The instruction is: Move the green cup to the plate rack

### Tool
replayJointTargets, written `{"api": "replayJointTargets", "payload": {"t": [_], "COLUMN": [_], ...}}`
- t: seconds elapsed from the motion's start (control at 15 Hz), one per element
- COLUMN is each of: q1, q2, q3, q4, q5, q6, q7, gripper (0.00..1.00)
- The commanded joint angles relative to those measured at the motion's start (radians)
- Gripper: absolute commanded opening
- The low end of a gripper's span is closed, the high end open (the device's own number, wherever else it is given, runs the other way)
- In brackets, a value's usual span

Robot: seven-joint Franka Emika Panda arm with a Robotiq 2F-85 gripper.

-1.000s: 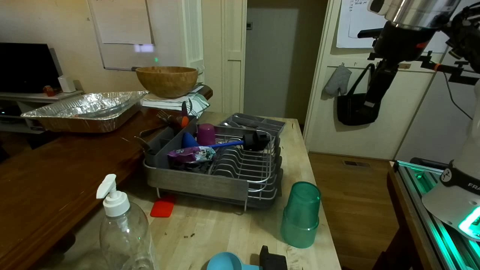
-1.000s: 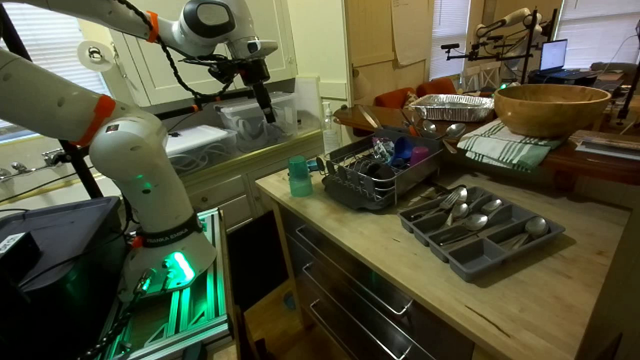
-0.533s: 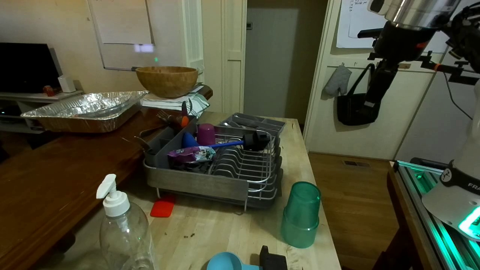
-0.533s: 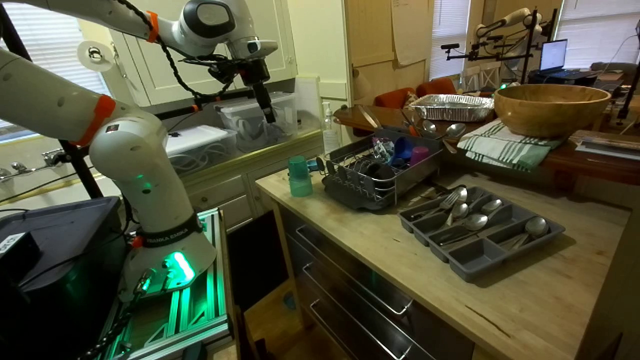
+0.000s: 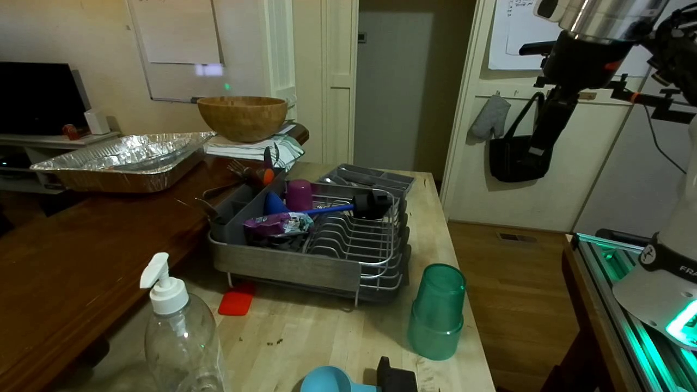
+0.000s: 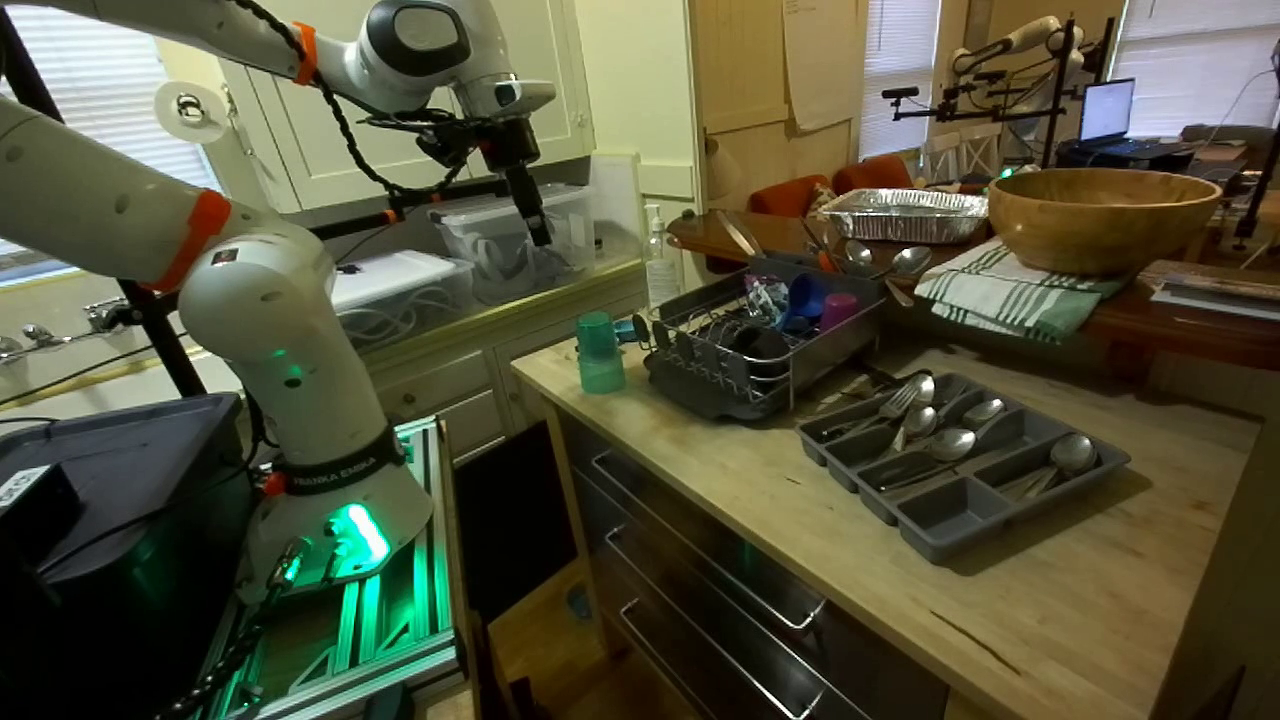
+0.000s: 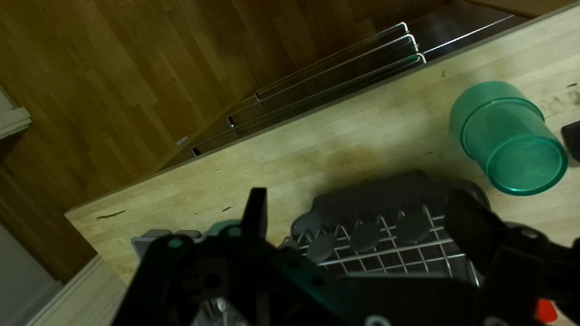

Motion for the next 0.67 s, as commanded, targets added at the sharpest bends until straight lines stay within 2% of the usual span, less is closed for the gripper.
{"api": "replayJointTargets", "payload": {"t": [0.0, 0.13, 0.27, 0.47, 0.6], "q1": [0.019, 0.017, 0.016, 0.073, 0.114], "q2": [0.007, 0.000, 0.016, 0.096, 0.164], "q3": [-0.017, -0.017, 0.002, -0.004, -0.011], "q4": [0.001, 0.000, -0.009, -0.034, -0.036], "q5": [-0.015, -0.013, -0.001, 0.082, 0.128], "q6": [-0.002, 0.002, 0.060, 0.252, 0.339], "q7": [0.013, 0.024, 0.059, 0.034, 0.003], "gripper": [1.00, 1.00, 1.00, 1.00, 1.00]}}
